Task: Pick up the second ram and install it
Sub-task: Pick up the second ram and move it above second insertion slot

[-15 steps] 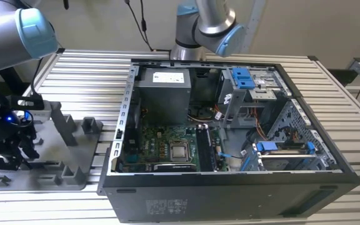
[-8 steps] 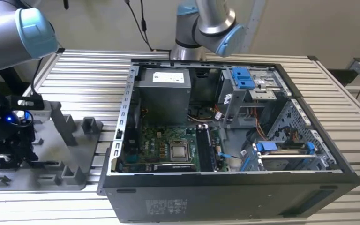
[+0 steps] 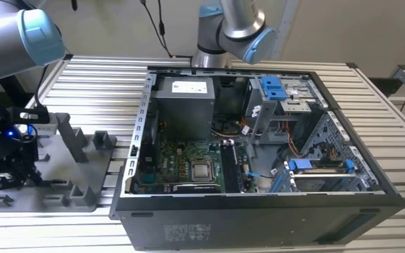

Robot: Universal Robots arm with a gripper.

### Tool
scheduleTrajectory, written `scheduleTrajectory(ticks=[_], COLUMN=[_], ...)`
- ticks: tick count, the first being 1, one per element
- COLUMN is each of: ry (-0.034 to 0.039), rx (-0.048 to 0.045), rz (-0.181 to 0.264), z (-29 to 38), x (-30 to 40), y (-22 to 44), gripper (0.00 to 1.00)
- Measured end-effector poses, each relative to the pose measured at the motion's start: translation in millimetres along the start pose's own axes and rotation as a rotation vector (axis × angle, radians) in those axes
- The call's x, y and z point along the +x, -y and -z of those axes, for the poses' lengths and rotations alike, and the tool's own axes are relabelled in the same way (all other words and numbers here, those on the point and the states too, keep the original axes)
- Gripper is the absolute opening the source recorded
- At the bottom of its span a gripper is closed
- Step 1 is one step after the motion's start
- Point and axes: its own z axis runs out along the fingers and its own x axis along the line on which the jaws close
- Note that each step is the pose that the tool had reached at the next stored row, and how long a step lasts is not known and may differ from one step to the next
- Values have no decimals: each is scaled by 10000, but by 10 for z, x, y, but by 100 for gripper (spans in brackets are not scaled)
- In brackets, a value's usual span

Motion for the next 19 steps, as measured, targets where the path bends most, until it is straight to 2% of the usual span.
scheduleTrajectory(ticks=[1,16,19], ry=[0,2,0], rx=[0,1,0], rz=[1,11,13], z=[0,0,25], x=[0,0,0], y=[0,0,1], gripper=[14,14,14])
